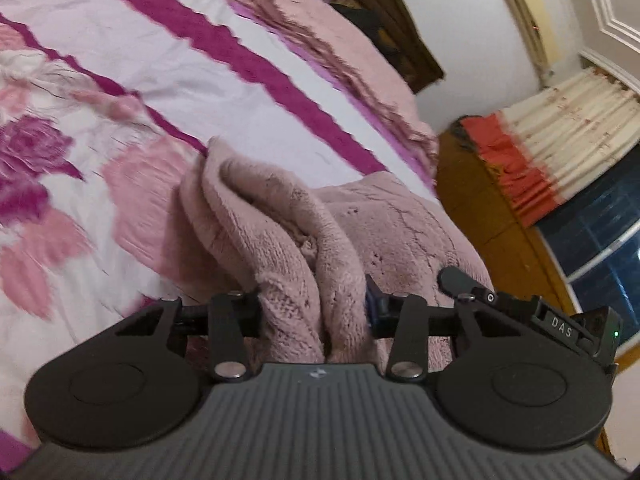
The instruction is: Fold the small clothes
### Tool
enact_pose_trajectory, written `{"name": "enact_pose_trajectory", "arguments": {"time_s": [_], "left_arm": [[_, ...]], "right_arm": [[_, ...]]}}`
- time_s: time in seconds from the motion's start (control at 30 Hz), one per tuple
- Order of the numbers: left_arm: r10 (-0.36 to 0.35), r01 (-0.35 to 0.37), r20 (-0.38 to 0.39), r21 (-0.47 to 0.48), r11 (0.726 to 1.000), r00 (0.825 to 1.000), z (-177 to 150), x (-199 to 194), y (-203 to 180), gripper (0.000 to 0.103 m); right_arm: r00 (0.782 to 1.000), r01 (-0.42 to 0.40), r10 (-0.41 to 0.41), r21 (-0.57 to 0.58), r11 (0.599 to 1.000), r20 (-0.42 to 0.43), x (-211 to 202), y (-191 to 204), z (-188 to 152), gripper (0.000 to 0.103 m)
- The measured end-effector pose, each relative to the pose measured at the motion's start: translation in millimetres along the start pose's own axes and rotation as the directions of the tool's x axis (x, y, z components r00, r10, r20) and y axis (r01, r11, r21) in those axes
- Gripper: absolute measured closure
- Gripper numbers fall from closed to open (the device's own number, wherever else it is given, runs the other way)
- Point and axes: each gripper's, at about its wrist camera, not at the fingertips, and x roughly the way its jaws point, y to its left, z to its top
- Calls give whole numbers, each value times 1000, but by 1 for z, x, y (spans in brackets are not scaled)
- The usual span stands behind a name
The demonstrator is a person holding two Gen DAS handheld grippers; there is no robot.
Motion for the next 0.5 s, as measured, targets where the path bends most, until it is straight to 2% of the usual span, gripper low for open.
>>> {"name": "enact_pose_trajectory", "arguments": {"time_s": [0.17, 0.3, 0.43, 0.5], "left_arm": [[-59, 59, -31, 6, 998, 998, -38, -9, -32, 56], [-65, 68, -103, 24, 997, 993, -74, -12, -54, 56], [-15, 29, -156, 91, 995, 988, -105, -17, -67, 56], [62, -38, -180, 137, 990, 982, -118, -15, -70, 55]], "right_arm": [[999, 42, -43, 37, 998, 18, -59, -8, -16, 56], [996, 92, -93, 79, 993, 11, -96, -23, -37, 56], [987, 163, -163, 117, 980, -15, -112, -45, -57, 56], [976, 219, -216, 103, 970, -39, -111, -54, -68, 56]]}}
